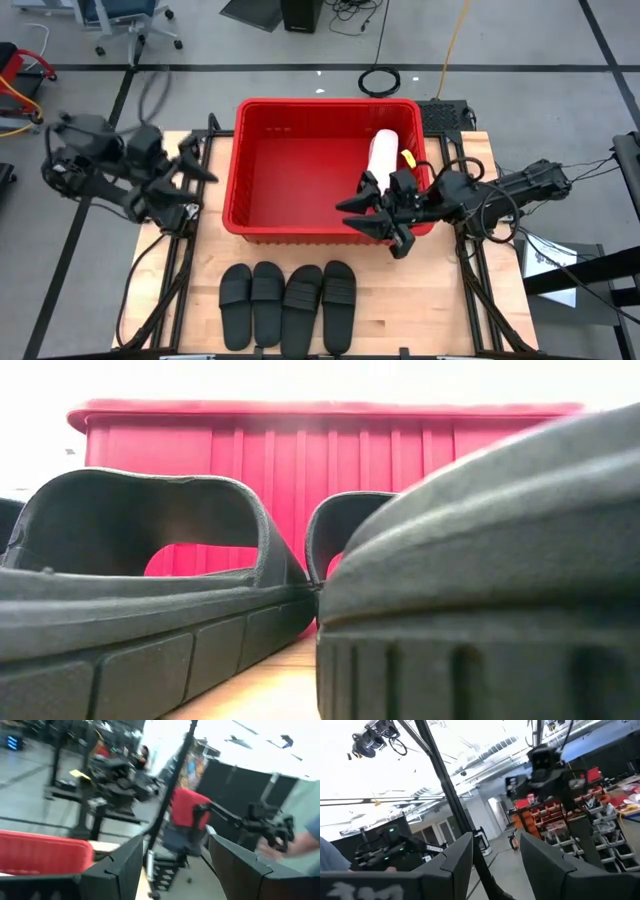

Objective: Pick and place slides into bin
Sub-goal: Put the black slide into the red bin

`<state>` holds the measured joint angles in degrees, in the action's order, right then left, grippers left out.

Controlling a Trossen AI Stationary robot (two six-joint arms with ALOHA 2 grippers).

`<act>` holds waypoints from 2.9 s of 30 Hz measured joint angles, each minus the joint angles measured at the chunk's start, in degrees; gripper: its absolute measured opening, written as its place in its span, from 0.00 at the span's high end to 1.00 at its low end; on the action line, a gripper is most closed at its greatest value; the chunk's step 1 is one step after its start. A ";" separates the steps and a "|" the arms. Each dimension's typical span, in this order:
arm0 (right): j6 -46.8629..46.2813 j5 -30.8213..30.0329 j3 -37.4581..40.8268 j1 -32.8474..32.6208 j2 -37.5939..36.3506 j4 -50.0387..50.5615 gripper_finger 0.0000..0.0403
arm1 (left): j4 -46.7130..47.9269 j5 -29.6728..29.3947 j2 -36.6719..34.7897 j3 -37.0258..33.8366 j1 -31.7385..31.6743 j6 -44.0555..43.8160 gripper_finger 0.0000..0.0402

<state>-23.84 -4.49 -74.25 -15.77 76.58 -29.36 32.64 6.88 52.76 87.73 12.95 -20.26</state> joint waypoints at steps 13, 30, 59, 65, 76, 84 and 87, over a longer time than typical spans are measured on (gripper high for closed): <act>-12.92 0.02 -0.05 -0.41 -0.02 2.89 0.61 | -9.42 -18.26 11.20 -0.11 19.38 1.08 0.44; -17.07 7.72 -0.10 -7.32 3.31 16.35 0.61 | -10.32 -28.23 15.54 -0.11 26.01 -3.02 0.44; -3.13 -2.91 -4.32 -15.73 4.85 -0.18 0.61 | -9.91 -25.73 15.49 -0.09 27.60 -0.41 0.44; 2.57 -2.89 -26.19 -15.54 14.92 19.71 0.61 | -8.68 -24.86 15.49 -0.09 28.05 -0.84 0.44; -6.86 -3.22 -58.36 -16.04 36.58 71.38 0.61 | -8.24 -24.84 14.15 -0.09 32.00 -0.18 0.44; -15.84 -16.16 -58.45 -20.30 42.31 92.76 0.61 | -6.87 -25.95 12.92 -0.07 34.50 -0.13 0.44; -18.45 -19.72 -58.45 -21.45 44.62 99.55 0.61 | -6.21 -26.61 12.69 -0.07 35.32 -0.06 0.44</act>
<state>-42.28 -24.21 -132.70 -37.22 121.19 70.19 26.44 -19.73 65.45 87.66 48.27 -20.32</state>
